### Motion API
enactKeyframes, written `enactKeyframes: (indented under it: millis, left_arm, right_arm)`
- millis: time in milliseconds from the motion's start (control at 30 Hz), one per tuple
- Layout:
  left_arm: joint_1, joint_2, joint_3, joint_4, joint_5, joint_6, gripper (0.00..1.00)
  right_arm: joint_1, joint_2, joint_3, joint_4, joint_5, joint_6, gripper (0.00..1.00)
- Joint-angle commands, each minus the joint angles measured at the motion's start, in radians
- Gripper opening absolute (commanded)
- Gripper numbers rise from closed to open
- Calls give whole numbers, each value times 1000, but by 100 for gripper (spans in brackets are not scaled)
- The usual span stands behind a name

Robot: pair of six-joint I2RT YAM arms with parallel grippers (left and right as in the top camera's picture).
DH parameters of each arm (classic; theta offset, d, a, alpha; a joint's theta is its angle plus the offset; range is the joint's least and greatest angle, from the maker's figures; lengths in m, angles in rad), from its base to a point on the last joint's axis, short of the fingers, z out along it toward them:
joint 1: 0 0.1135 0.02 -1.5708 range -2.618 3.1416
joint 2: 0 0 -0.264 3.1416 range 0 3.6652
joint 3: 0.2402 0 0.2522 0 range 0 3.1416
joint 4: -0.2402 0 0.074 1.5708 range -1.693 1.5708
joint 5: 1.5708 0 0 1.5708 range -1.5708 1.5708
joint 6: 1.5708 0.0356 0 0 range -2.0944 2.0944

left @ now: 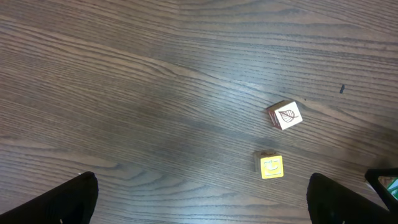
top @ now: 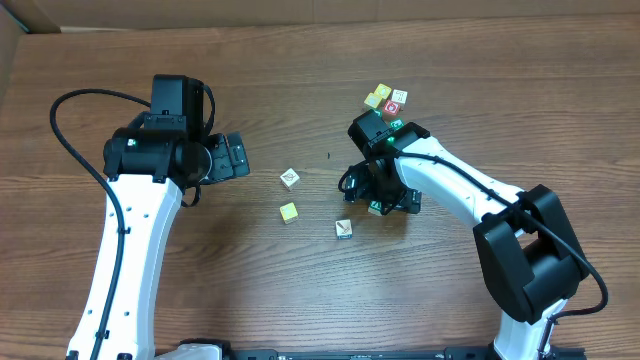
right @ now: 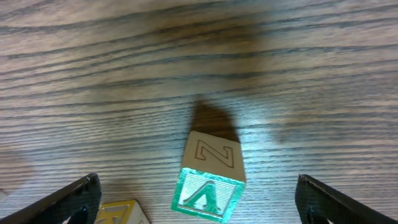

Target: Flip 3 blocks

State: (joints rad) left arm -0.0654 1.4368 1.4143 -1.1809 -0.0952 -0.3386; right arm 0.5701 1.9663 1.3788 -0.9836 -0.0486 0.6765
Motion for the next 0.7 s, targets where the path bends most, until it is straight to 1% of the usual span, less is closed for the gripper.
enactKeyframes:
  millis: [0, 200, 300, 467, 567, 667]
  left_arm:
    - [0, 2, 7, 3, -12, -14, 100]
    - [0, 2, 7, 3, -12, -14, 100]
    - [0, 2, 7, 3, -12, -14, 100]
    - [0, 2, 7, 3, -12, -14, 100]
    - [0, 2, 7, 3, -12, -14, 100]
    - [0, 2, 7, 3, -12, -14, 100]
  right_arm:
    - [-2, -23, -5, 10, -10, 6, 100]
    - [-4, -23, -5, 11, -5, 32, 96]
    - [-4, -23, -5, 10, -6, 35, 89]
    - [-3, -23, -5, 9, -10, 35, 87]
    - [-3, -23, -5, 6, -10, 39, 80]
    - [-3, -23, -5, 6, -9, 83, 78]
